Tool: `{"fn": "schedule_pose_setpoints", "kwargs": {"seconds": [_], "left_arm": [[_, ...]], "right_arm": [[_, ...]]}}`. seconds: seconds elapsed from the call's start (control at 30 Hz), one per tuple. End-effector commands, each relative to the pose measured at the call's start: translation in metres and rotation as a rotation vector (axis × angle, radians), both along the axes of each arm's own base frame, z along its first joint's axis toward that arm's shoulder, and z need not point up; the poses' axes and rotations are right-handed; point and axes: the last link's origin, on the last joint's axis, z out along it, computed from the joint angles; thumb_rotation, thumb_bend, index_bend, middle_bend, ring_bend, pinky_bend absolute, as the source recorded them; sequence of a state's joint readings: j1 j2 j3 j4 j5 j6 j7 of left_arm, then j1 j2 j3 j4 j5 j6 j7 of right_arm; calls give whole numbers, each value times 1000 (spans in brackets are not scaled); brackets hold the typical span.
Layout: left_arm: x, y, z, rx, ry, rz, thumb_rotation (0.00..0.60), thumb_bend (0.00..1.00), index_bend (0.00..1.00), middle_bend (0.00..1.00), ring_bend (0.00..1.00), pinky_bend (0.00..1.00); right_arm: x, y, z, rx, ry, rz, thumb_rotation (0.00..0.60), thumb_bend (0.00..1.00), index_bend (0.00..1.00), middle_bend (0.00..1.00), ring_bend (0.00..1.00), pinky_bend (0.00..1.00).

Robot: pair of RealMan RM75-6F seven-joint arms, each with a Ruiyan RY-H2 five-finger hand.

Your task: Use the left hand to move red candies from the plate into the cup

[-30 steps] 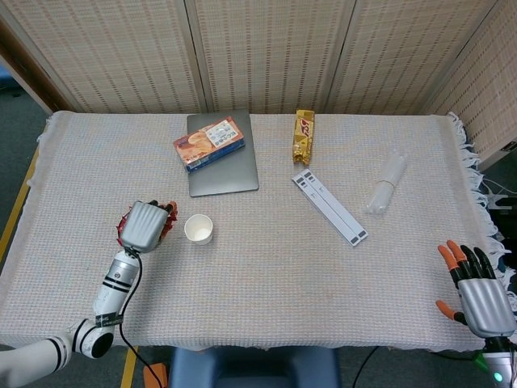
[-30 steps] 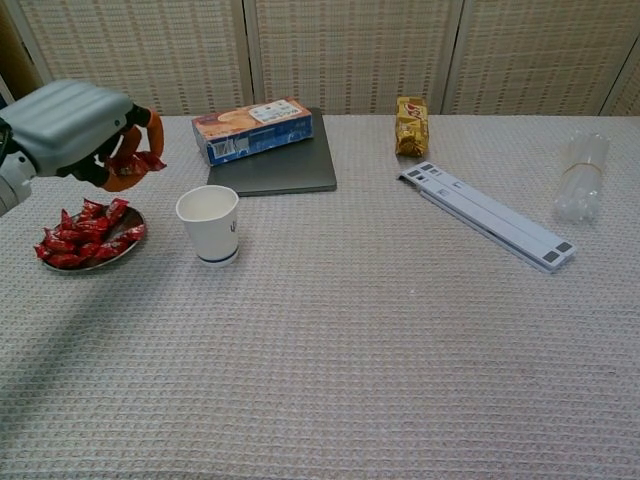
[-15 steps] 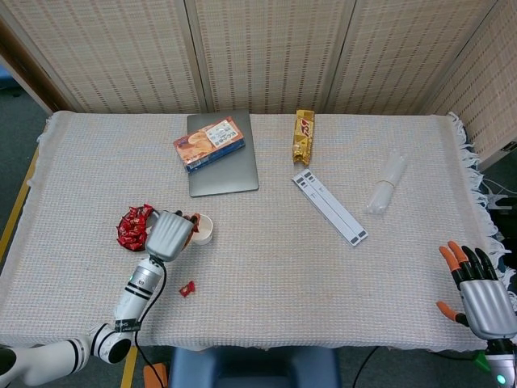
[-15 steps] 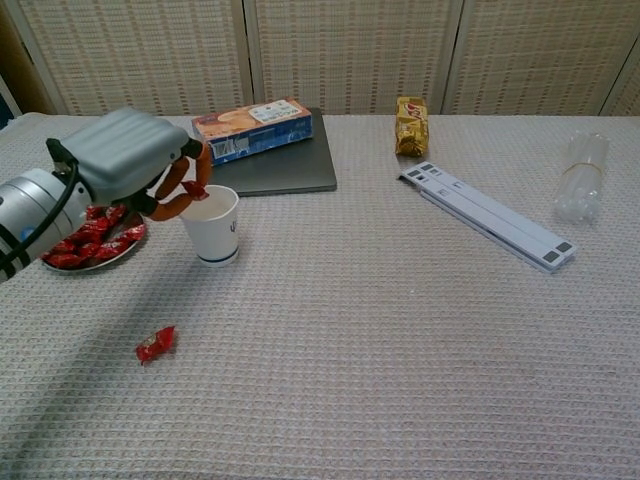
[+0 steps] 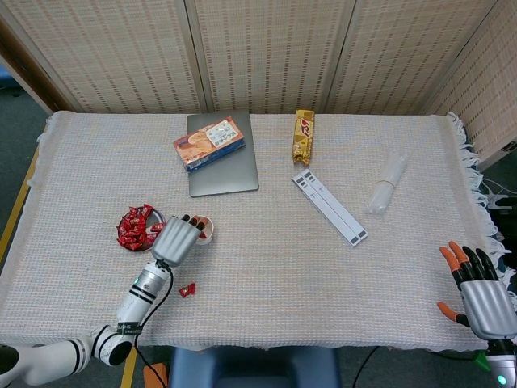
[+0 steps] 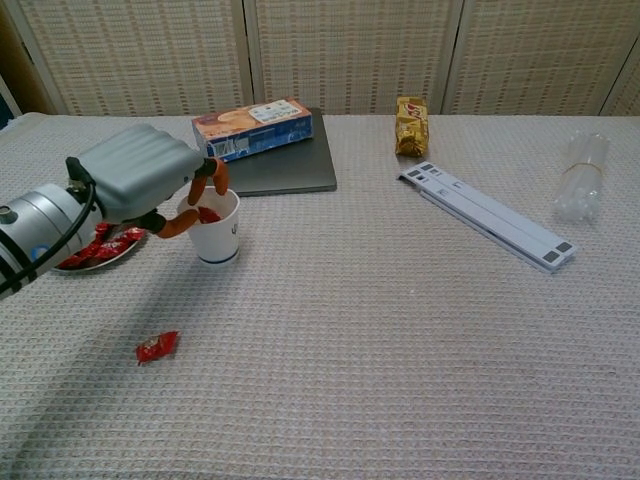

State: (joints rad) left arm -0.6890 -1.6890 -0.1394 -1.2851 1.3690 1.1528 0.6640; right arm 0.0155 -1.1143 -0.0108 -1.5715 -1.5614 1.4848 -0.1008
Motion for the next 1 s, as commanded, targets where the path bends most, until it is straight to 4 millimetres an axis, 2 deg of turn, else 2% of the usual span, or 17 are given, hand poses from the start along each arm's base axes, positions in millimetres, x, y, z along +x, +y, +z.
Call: {"fn": "schedule_pose_setpoints", "kwargs": {"seconds": [0.03,0.17,0.27,0.37,0.53,0.6,0.77,0.87,1.0], "left_arm": [[0,-2,3,-1,-8,-7,600,488,213,349,527,986],[0,-9,11,-21,-25,-5,600,473,177,312,530,986],[-7,-25,26,-10,-70,-14,600,466,199,330,537,988],[-28,-51,40,-35,-136,13,600,453,292,422,562,997],[-70,-97,51,-95,-206,88,600,434,308,451,570,1000],[-87,-114,50,-125,-211,128,600,427,300,447,568,1000],[-98,-125,46,-157,-219,166,600,415,261,417,538,1000],[-109,-143,29,-204,-170,177,600,409,217,354,446,1000],[-108,-151,7,-212,-142,149,600,400,184,285,351,1000]], "right_arm": [[0,0,0,-3,0,0,600,63,0,0,0,0],[0,1,0,-3,1,0,600,63,0,0,0,0],[1,2,0,-2,0,5,600,63,0,0,0,0],[2,3,1,-8,-3,11,600,63,0,0,0,0],[2,4,1,-2,-4,16,600,64,0,0,0,0],[3,5,0,3,-5,21,600,63,0,0,0,0],[4,5,-1,7,-4,26,600,63,0,0,0,0],[6,6,-5,29,-1,37,600,63,0,0,0,0],[7,7,-6,39,1,43,600,64,0,0,0,0]]}}
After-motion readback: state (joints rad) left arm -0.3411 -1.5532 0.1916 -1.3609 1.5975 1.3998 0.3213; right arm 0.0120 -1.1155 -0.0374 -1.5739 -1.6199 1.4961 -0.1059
